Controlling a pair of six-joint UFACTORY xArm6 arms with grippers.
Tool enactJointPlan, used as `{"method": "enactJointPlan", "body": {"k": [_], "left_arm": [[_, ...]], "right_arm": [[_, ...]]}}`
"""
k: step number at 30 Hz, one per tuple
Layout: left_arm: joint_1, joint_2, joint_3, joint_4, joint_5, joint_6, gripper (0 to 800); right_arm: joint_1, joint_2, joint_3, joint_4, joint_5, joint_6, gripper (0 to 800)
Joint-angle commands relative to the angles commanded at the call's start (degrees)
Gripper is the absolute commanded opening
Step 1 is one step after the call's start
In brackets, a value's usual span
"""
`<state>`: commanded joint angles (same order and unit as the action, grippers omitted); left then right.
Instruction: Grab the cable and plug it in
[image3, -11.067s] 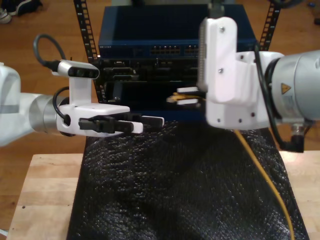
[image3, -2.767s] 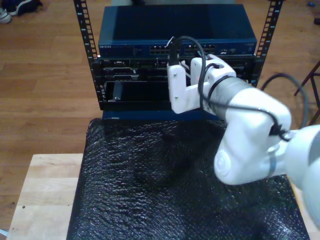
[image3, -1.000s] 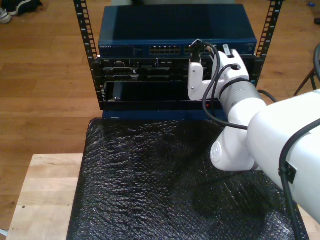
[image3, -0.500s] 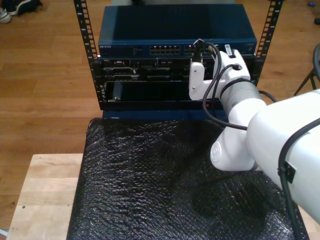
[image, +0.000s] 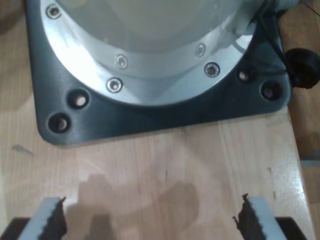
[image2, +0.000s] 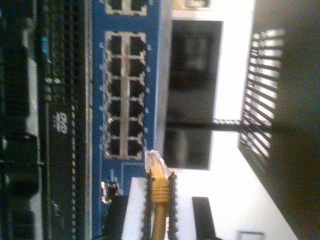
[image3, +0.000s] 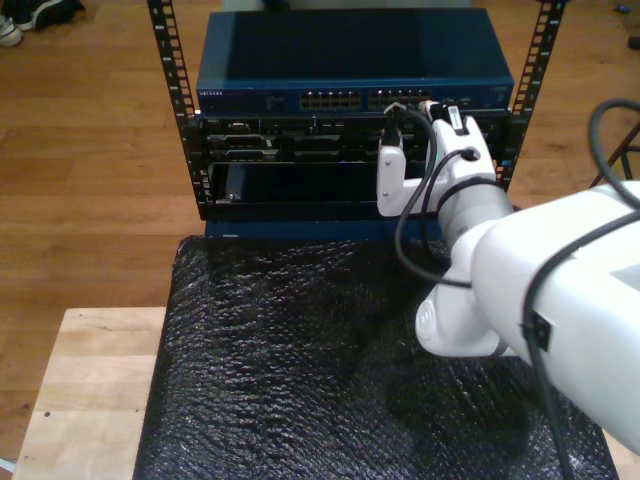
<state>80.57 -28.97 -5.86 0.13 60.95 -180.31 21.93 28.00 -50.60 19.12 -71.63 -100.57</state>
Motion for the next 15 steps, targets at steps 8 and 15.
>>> {"method": "enactJointPlan", "body": {"k": [8, 15], "left_arm": [[0.00, 0.00, 0.00, 0.00, 0.00, 0.00, 800], [0.00, 0.00, 0.00, 0.00, 0.00, 0.00, 800]], "right_arm": [[0.26, 1.76, -1.67, 2.81, -0.70, -0.09, 0], [0.62, 2.90, -3.16, 5.01, -0.79, -0.18, 0]]}}
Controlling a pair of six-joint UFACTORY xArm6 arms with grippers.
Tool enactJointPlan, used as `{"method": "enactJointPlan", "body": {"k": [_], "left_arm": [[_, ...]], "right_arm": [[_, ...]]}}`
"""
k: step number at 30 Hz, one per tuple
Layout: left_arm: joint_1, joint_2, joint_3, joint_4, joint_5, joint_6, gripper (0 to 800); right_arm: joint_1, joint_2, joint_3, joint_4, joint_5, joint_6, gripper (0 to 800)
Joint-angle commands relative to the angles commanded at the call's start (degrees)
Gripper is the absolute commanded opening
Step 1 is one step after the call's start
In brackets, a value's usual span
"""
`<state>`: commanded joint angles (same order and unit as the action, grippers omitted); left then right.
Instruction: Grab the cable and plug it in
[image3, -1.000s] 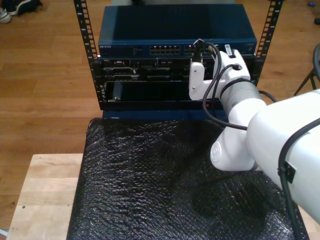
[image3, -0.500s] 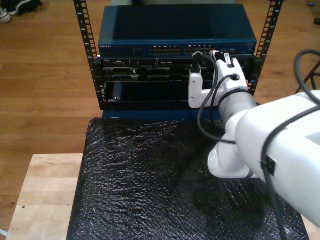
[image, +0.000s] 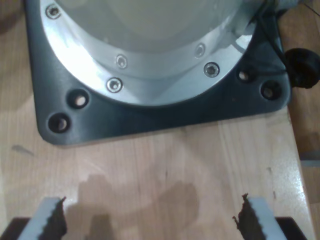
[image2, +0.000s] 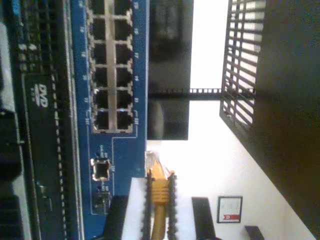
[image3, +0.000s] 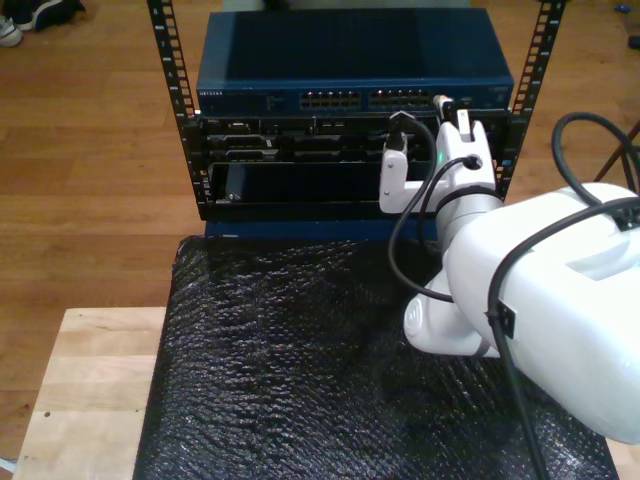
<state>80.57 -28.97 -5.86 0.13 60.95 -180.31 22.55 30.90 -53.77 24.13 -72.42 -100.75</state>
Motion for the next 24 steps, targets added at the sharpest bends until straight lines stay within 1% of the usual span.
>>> {"method": "enactJointPlan", "body": {"k": [6, 14, 24], "left_arm": [[0.00, 0.00, 0.00, 0.09, 0.00, 0.00, 800], [0.00, 0.00, -0.09, 0.00, 0.00, 0.00, 800], [0.00, 0.00, 0.00, 0.09, 0.00, 0.00, 800]], "right_arm": [[0.53, 1.93, -1.85, 1.93, -1.58, 0.00, 0], [0.53, 3.87, -3.16, 1.93, -2.20, 0.26, 0], [0.62, 5.98, -6.24, 1.93, -2.29, 0.44, 0]]}}
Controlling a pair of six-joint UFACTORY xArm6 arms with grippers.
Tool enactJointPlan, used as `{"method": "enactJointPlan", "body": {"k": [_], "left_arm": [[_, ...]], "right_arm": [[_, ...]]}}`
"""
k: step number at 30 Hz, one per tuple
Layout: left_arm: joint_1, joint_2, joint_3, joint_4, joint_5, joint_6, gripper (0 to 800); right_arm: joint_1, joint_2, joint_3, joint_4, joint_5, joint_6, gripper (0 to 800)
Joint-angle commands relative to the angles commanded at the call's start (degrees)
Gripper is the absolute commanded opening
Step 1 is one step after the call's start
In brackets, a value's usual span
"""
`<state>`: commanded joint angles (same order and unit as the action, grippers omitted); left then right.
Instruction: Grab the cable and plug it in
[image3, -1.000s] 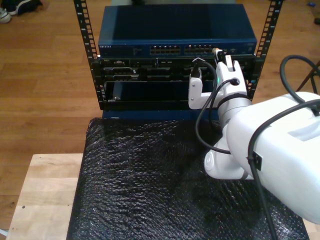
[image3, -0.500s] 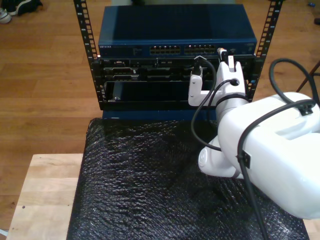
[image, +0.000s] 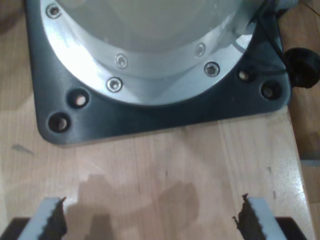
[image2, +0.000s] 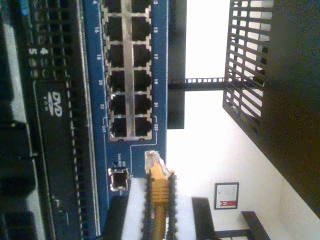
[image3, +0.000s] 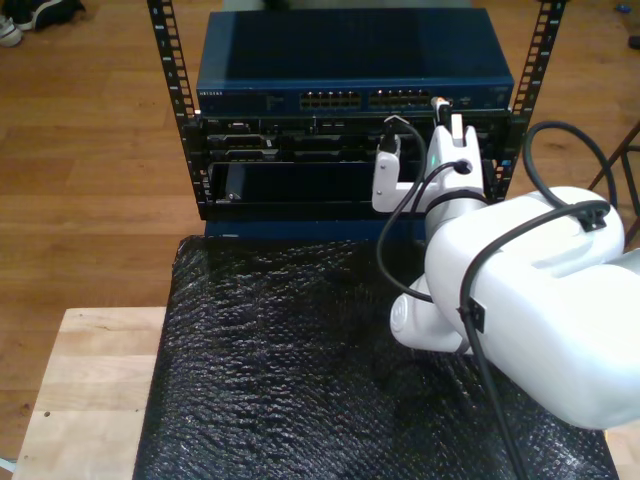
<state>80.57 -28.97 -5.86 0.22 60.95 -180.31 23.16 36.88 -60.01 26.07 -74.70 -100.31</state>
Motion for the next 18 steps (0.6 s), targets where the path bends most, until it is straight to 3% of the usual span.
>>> {"method": "enactJointPlan", "body": {"k": [18], "left_arm": [[0.00, 0.00, 0.00, -0.09, 0.00, 0.00, 800]], "right_arm": [[0.35, 1.05, -0.88, 0.00, -2.02, 3.69, 0]]}}
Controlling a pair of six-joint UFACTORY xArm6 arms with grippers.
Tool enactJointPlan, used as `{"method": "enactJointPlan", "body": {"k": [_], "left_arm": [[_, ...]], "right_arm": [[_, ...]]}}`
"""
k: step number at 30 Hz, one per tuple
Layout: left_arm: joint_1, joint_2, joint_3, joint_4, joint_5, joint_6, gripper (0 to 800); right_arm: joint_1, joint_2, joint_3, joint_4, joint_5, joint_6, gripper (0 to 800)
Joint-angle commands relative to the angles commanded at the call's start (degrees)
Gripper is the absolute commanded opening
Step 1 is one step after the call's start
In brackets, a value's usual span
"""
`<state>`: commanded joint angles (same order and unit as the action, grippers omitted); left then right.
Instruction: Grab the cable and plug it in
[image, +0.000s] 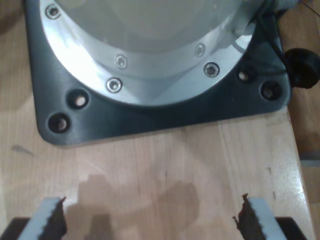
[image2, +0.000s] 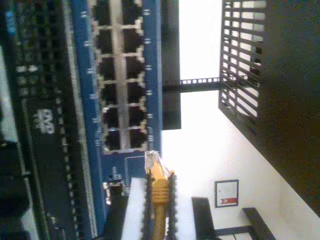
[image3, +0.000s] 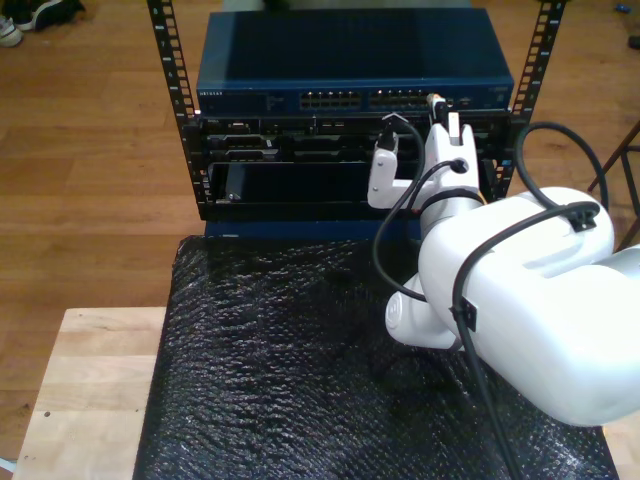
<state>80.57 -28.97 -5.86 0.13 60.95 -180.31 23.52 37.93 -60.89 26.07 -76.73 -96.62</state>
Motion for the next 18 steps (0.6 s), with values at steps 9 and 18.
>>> {"method": "enactJointPlan", "body": {"k": [9, 18], "left_arm": [[0.00, 0.00, 0.00, 0.00, 0.00, 0.00, 800], [0.00, 0.00, -0.09, 0.00, 0.00, 0.00, 800]], "right_arm": [[0.53, 0.18, -0.09, 0.18, -0.09, 0.18, 0], [0.70, 2.81, -3.16, 0.18, 0.09, -0.09, 0]]}}
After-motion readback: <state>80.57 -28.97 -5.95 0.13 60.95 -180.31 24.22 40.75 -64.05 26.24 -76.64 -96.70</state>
